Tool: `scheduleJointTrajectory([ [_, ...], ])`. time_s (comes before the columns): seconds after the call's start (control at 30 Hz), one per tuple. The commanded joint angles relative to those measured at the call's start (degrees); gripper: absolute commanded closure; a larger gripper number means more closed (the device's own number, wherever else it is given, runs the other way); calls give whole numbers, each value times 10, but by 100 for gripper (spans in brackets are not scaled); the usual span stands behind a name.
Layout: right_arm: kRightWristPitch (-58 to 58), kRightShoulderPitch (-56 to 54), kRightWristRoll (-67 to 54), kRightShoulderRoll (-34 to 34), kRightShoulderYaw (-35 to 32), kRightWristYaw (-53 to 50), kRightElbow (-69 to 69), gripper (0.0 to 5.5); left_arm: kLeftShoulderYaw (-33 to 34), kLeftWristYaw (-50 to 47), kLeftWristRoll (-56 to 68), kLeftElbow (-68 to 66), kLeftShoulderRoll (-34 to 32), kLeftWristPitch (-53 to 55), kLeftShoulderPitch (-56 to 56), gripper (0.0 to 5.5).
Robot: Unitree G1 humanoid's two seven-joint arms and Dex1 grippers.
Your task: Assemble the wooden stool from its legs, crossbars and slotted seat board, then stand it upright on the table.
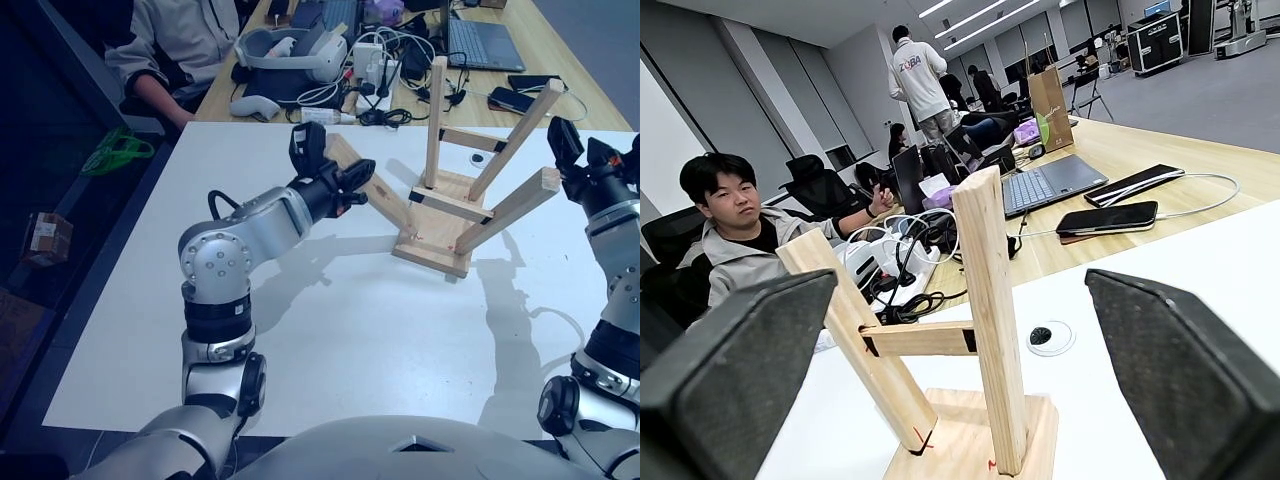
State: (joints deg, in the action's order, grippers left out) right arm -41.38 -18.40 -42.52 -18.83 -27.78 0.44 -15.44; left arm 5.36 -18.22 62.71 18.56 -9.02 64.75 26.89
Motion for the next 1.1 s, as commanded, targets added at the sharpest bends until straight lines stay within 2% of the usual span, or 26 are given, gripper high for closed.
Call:
scheduleJointTrajectory([
  [0.03, 2, -21, -5, -1, -3, -7, 5, 88, 4, -37, -3, 6, 31, 17, -10, 448],
  [0.23, 1, -30, -3, -1, -1, -5, 6, 88, 8, -46, -38, -31, 65, -3, 17, 448],
  [0.53, -3, -41, -4, -6, 1, -7, 5, 88, -16, -6, -116, -40, 53, 9, 26, 448],
  [0.77, -5, -52, -1, -13, 3, -6, 2, 88, -62, 17, -158, -24, 59, 42, 24, 448],
  [0.97, -4, -85, -6, -16, -1, -5, 11, 88, -123, 54, -212, -65, 91, 30, 60, 448],
  [1.1, -1, -102, -6, -22, 1, 2, 12, 88, -123, 70, -244, -96, 105, 27, 83, 448],
])
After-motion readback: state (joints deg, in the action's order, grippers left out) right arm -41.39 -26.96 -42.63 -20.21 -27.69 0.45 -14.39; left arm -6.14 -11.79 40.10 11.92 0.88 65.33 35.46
